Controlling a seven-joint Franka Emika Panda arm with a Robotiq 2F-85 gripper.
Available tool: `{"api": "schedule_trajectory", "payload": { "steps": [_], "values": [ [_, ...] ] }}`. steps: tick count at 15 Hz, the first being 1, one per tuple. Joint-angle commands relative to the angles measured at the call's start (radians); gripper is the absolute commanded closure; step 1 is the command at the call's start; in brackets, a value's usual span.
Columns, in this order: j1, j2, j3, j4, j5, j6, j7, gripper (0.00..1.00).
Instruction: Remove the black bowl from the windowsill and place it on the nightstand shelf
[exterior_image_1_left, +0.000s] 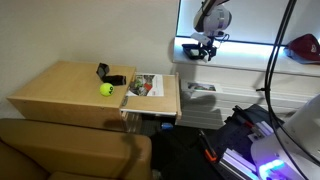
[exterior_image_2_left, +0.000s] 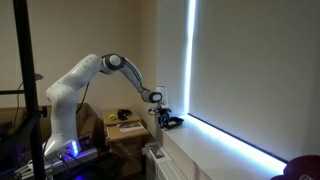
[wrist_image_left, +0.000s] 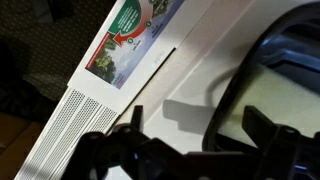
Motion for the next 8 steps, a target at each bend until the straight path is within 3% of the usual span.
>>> {"api": "schedule_trajectory", "payload": {
  "steps": [1, 5, 6, 7, 8],
  "values": [
    [-0.001, 0.016, -0.007, 0.014, 0.006, -0.001, -0.005, 0.00],
    [-0.007, 0.015, -0.002, 0.022, 0.008, -0.009, -0.017, 0.00],
    [-0.013, 0.015, 0.003, 0.023, 0.013, -0.013, -0.022, 0.10],
    [-0.011, 0.018, 0.000, 0.023, 0.013, -0.009, -0.015, 0.26],
    [-0.014, 0.017, 0.000, 0.024, 0.014, -0.011, -0.016, 0.34]
  ]
}}
